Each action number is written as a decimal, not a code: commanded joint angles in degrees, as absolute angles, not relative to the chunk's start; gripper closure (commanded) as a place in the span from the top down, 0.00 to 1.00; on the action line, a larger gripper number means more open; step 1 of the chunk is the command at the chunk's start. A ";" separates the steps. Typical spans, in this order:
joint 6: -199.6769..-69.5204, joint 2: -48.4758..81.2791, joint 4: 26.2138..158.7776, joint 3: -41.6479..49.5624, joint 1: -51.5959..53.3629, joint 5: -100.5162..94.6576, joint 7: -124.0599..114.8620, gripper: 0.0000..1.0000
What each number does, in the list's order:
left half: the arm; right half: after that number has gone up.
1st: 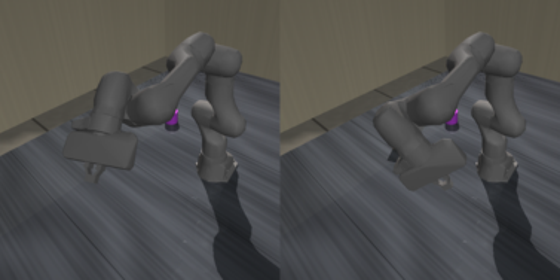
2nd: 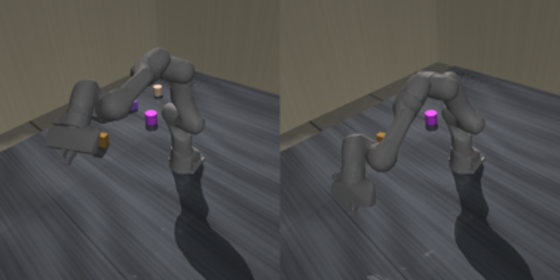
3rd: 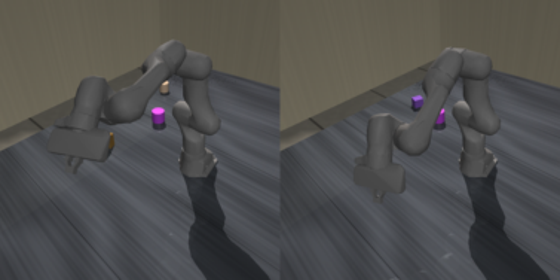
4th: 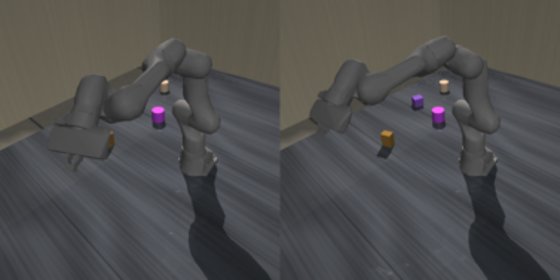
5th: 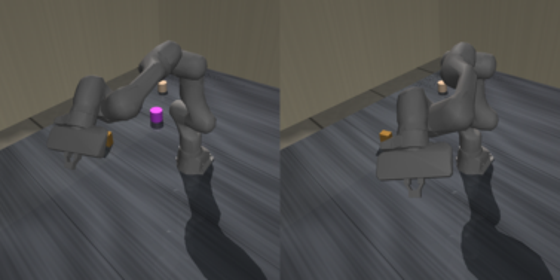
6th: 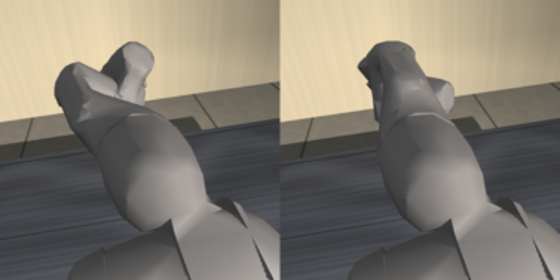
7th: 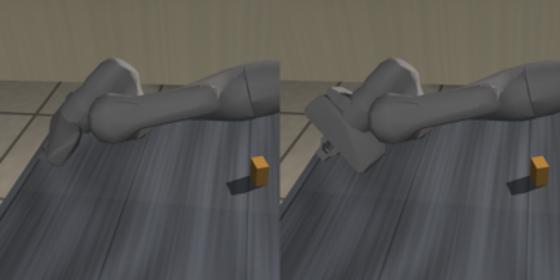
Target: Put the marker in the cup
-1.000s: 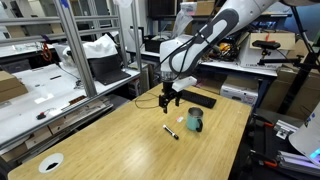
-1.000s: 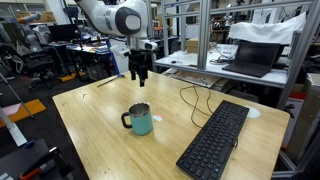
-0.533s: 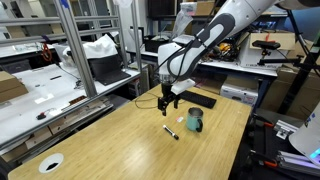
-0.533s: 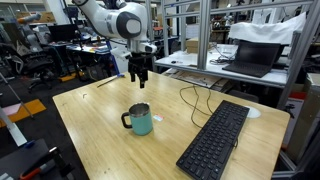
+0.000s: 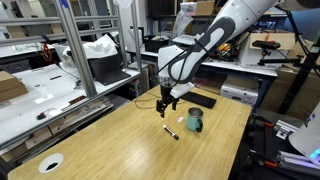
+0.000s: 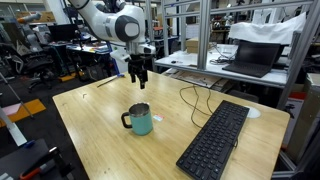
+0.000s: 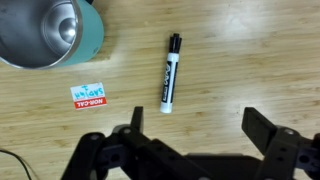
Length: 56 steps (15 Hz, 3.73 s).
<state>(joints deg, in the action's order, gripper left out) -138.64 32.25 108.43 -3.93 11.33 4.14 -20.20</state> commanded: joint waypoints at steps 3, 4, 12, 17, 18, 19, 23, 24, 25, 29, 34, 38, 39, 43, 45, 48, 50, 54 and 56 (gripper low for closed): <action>-149.59 32.93 113.11 0.49 18.50 -0.78 -30.37 1.00; -150.69 33.51 113.48 1.43 19.78 -1.47 -32.39 1.00; -149.38 39.90 111.68 3.52 21.43 -0.48 -40.19 1.00; -148.64 42.21 110.40 0.80 19.62 3.94 -39.03 1.00; -148.72 42.44 110.26 0.39 19.45 4.63 -38.73 1.00; -149.32 42.86 110.19 -0.03 19.27 5.20 -38.32 1.00; -151.81 43.87 110.85 -1.64 17.58 5.58 -33.42 1.00; -152.36 44.02 111.24 -1.81 17.10 5.72 -32.14 1.00; -152.77 44.11 111.60 -1.89 16.63 5.89 -30.92 1.00; -154.20 44.84 112.07 -3.15 13.98 8.01 -25.29 0.73; -152.49 44.46 111.72 -2.34 14.67 7.69 -24.89 0.40; -150.24 44.85 110.08 -1.30 16.14 6.75 -26.46 0.11; -149.39 45.01 109.43 -1.18 16.44 6.48 -26.60 0.05; -146.73 44.98 106.94 -0.99 18.47 6.20 -27.65 0.05; -143.84 43.56 105.88 -0.42 19.43 5.99 -28.86 0.05; -132.89 40.06 103.88 -0.52 17.26 6.32 -28.03 0.05; -125.07 37.44 102.83 0.29 15.50 6.38 -28.10 0.05; -113.81 32.44 101.55 0.04 11.61 7.01 -26.03 0.05; -109.83 31.12 101.09 -0.65 10.23 7.81 -24.11 0.05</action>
<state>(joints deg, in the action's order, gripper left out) -115.03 32.53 101.72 0.97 12.16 6.59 -26.40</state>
